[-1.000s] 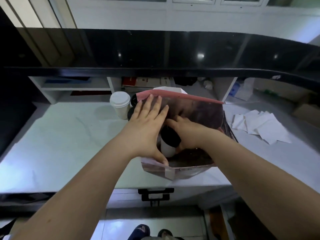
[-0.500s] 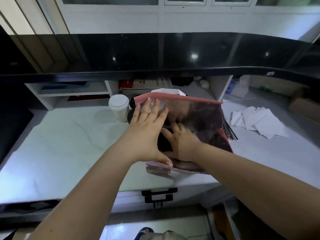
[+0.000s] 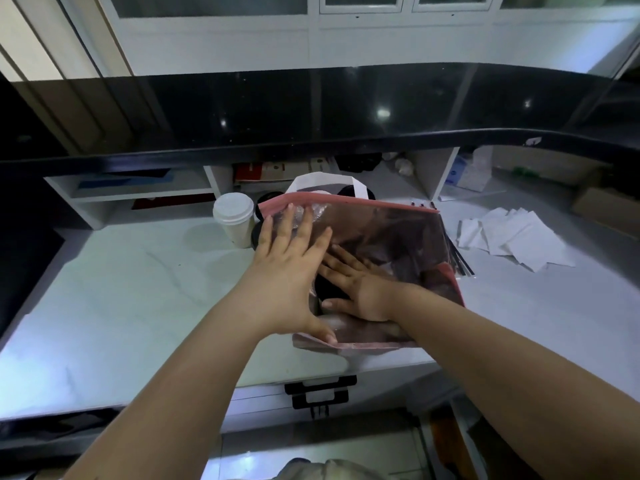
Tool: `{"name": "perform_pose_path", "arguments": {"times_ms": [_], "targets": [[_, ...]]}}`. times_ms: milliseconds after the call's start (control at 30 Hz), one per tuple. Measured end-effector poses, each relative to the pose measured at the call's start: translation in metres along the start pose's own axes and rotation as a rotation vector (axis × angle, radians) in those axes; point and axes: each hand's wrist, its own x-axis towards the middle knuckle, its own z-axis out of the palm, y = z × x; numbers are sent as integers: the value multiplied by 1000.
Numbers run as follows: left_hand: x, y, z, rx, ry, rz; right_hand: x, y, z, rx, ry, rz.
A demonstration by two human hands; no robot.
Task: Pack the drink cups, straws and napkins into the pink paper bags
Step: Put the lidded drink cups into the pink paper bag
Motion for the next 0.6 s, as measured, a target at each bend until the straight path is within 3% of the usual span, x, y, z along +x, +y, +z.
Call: {"name": "perform_pose_path", "arguments": {"times_ms": [133, 267, 400, 600], "targets": [[2, -4, -1, -40, 18, 10, -1, -7, -6, -22, -44, 32], [7, -16, -8, -235, 184, 17, -9, -9, -47, 104, -144, 86], [9, -28, -13, -328, 405, -25, -28, -17, -97, 228, -7, 149], [10, -38, -21, -343, 609, -96, -38, -39, -133, 131, 197, 189]]}}
